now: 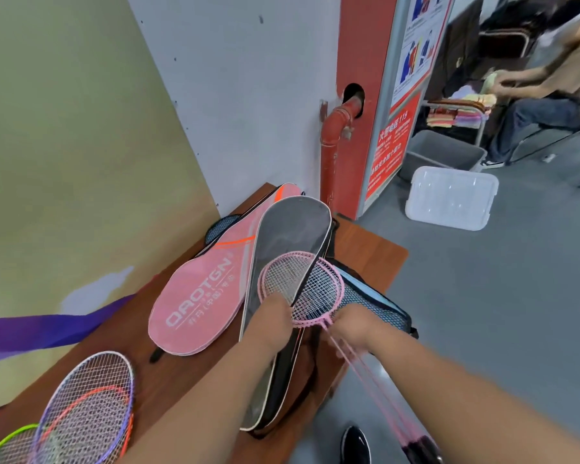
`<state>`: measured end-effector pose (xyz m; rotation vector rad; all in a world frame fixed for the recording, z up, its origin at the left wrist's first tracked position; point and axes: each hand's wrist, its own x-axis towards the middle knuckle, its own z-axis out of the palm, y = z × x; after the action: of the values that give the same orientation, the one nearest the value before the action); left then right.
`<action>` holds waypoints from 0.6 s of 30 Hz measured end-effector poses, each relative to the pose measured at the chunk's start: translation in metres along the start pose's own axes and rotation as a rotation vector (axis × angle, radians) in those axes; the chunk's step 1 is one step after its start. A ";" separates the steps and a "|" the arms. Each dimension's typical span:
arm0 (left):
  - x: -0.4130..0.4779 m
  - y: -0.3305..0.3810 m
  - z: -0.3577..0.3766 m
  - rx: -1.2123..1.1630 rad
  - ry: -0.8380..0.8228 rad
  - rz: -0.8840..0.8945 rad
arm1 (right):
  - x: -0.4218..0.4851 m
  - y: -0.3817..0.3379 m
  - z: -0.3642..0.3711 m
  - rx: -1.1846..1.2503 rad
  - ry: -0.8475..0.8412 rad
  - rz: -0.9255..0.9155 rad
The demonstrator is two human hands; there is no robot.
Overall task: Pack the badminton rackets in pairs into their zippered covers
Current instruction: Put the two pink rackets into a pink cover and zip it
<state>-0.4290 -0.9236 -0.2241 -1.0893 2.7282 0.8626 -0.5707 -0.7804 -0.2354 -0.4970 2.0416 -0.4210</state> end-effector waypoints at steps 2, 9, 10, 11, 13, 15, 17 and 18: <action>-0.003 -0.002 0.001 -0.038 0.005 -0.032 | 0.010 -0.008 -0.001 0.297 -0.075 0.063; 0.002 -0.010 0.003 -0.111 -0.037 -0.060 | 0.056 -0.040 -0.017 0.793 -0.201 0.105; 0.002 -0.009 0.002 -0.121 -0.052 -0.067 | 0.063 -0.043 -0.020 0.876 -0.207 0.099; 0.004 -0.009 0.002 -0.130 -0.065 -0.072 | 0.070 -0.048 -0.022 0.958 -0.213 0.093; 0.005 -0.007 0.001 -0.153 -0.084 -0.076 | 0.090 -0.055 -0.025 1.108 -0.223 0.088; 0.007 -0.004 -0.002 -0.164 -0.098 -0.081 | 0.110 -0.059 -0.027 1.204 -0.226 0.089; 0.010 -0.002 -0.005 -0.172 -0.115 -0.087 | 0.126 -0.064 -0.028 1.248 -0.209 0.090; 0.011 -0.002 -0.005 -0.182 -0.127 -0.096 | 0.132 -0.067 -0.028 1.276 -0.193 0.085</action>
<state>-0.4352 -0.9344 -0.2239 -1.1419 2.5132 1.1405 -0.6437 -0.9023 -0.2855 0.3253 1.2360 -1.3938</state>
